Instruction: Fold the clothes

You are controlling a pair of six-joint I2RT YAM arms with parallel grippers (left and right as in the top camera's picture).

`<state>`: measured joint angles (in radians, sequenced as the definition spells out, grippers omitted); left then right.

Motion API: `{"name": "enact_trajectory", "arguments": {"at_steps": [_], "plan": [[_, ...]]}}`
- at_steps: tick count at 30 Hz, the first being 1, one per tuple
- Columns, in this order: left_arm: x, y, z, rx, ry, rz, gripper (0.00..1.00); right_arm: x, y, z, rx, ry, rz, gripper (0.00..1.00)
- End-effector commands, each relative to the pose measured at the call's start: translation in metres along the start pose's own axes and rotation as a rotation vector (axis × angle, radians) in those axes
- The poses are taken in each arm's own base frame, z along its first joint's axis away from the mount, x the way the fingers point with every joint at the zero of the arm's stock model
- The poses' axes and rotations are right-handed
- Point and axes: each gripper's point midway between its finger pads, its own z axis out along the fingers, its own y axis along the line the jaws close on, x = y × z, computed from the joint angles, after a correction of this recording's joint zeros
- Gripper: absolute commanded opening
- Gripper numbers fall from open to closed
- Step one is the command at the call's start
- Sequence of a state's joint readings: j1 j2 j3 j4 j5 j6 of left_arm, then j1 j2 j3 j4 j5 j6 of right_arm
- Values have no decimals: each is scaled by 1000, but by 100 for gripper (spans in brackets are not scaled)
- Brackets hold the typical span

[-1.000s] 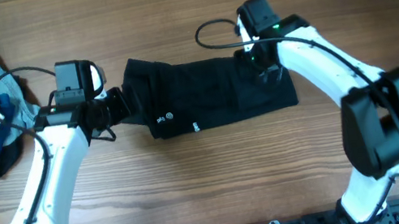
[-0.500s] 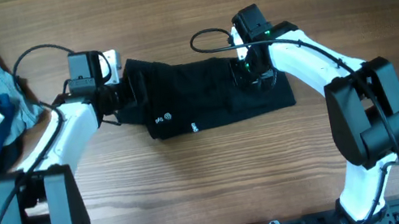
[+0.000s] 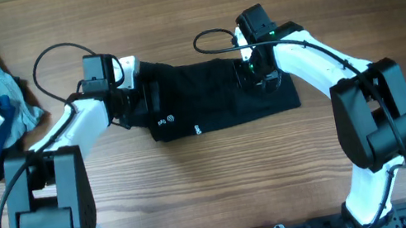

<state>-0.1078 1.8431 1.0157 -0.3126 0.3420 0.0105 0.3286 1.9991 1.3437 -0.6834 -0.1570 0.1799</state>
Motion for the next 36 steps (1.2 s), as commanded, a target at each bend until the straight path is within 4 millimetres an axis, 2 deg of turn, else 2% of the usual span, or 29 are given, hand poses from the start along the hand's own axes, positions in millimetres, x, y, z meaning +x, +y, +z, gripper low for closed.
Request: {"name": "enact_trajectory", "arguments": {"at_steps": [1, 2, 6, 8, 10, 13, 18, 23, 25, 27, 30, 32, 34, 36], "plan": [[27, 8, 21, -38, 96, -2, 93, 14, 7, 16, -38, 62, 12, 49], [30, 5, 22, -35, 106, 2, 74, 15, 6, 16, -38, 65, 13, 49], [34, -1, 23, -29, 125, 15, 39, 15, 6, 16, -38, 67, 13, 50], [34, -1, 23, -30, 125, 14, 33, 16, 6, 16, -37, 69, 14, 49], [34, -1, 23, -30, 125, 14, 17, 16, 6, 16, -37, 70, 13, 50], [35, -1, 23, -31, 129, 12, 6, 16, 6, 16, -37, 71, 14, 50], [33, 0, 15, -48, 123, 15, 4, 16, 6, 16, -37, 70, 13, 50], [16, -8, -18, -74, 58, 35, 4, 12, 3, 12, -16, 55, 12, 54], [17, 3, -27, -151, 60, 36, 4, -1, 6, -6, -16, 9, 0, 56], [20, 18, -37, -244, 68, 31, 4, -21, 5, -38, -10, -77, 2, 59], [16, 39, -56, -299, 47, -15, 4, -33, -18, -71, 26, -151, 46, 62], [12, 52, -74, -319, 28, -60, 4, -31, -40, -78, 43, -146, 86, 62], [3, 67, -99, -343, -10, -111, 4, -24, -58, -75, 56, -113, 86, 61], [-5, 74, -120, -358, -52, -141, 4, -20, -59, -69, 55, -92, 55, 58]]}}
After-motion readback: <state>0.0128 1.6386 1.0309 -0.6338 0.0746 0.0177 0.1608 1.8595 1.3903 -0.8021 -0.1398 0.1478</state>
